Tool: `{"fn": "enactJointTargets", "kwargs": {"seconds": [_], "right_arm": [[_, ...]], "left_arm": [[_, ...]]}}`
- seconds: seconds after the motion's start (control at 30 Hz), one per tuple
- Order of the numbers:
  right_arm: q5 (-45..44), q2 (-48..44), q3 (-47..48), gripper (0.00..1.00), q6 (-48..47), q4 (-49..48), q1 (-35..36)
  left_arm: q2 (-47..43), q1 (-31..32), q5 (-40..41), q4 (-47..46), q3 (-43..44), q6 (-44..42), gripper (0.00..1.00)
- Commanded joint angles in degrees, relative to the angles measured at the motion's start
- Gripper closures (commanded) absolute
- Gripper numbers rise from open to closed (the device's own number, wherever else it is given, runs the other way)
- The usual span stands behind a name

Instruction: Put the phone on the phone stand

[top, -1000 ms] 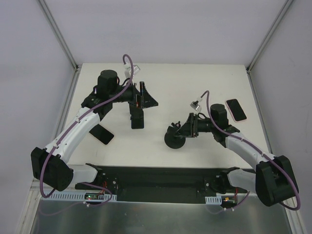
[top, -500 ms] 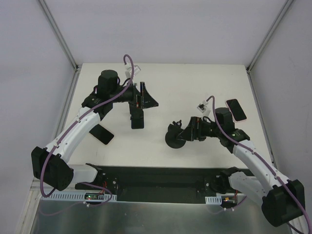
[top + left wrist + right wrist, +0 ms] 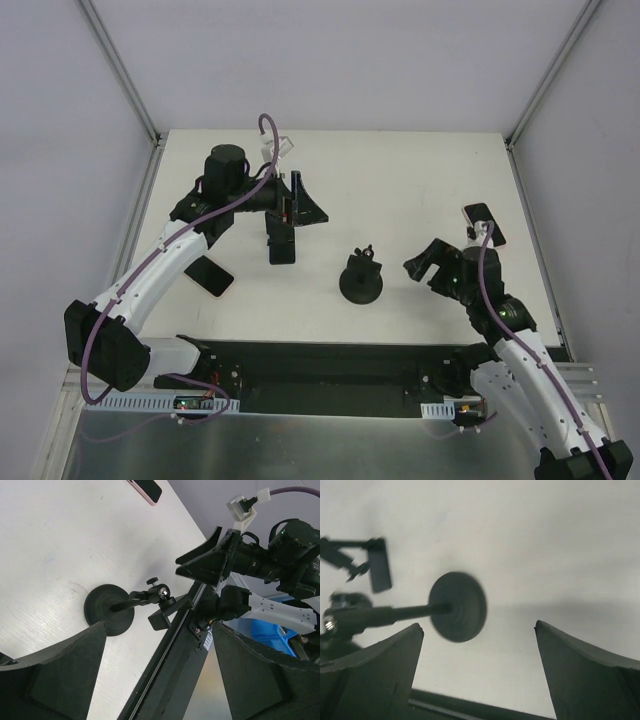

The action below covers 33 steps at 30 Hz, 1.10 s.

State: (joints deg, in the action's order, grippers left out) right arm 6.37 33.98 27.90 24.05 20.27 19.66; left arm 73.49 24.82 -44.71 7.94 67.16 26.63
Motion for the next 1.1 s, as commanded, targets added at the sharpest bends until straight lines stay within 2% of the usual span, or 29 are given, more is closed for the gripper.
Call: {"fn": "enactJointTargets", "kwargs": {"seconds": [0.0,0.07,0.17,0.37,0.47,0.5,0.53,0.6,0.67,0.8,0.9,0.93,1.0,1.07], "right_arm": [[-23.84,-1.55,5.75,0.04,0.3,8.89,-2.87],[-23.69,-0.06,7.86,0.04,-2.51,8.91,-6.11],[-17.02,3.02,10.41,0.04,-6.47,6.98,-10.77],[-12.26,9.52,12.62,0.04,-6.57,6.36,-18.77],[-10.25,12.24,12.7,0.04,-7.17,3.64,-25.88],[-9.11,14.95,12.97,0.04,-7.35,2.85,-31.21],[-3.35,16.63,14.1,0.04,-7.35,2.41,-34.39],[2.74,22.76,15.25,0.04,-6.92,-0.3,-42.46],[4.7,26.82,17.62,0.04,-6.56,-2.07,-44.52],[6.2,40.77,23.07,0.04,-7.97,-5.15,-46.64],[4.53,47.03,25.1,0.04,-5.52,-8.12,-46.73],[4.96,48.19,25.1,0.04,-1.94,-9.62,-46.9],[4.88,49.6,23.7,0.04,0.98,-16.37,-46.65],[0.85,49.69,22.12,0.04,3.79,-24.88,-45.77]], "left_arm": [[-0.72,0.76,-0.73,-1.7,1.49,-0.09,0.15],[-0.9,0.85,-0.38,-1.62,1.4,-0.53,0.14],[-0.98,0.85,1.29,-1.27,1.14,-1.67,0.14],[0.59,0.93,1.21,-0.04,1.75,-2.2,0.14],[0.95,1.28,0.42,-0.03,1.93,-1.67,0.14],[0.86,1.46,0.32,-0.12,2.01,-1.58,0.14],[0.95,1.63,0.24,-0.12,2.01,-1.67,0.14],[0.95,1.99,0.59,-0.12,1.84,-1.85,0.14],[0.86,2.08,0.33,-0.03,1.93,-1.76,0.14],[0.95,2.08,-0.38,-0.04,2.1,-1.5,0.14],[1.3,2.25,-0.91,-0.12,2.19,-1.15,0.14],[1.3,2.34,-1.08,-0.12,2.28,-1.06,0.14],[1.56,2.34,-1.26,-0.12,2.37,-0.88,0.13],[1.39,2.43,-1.61,-0.21,2.37,-0.7,0.14]]}}
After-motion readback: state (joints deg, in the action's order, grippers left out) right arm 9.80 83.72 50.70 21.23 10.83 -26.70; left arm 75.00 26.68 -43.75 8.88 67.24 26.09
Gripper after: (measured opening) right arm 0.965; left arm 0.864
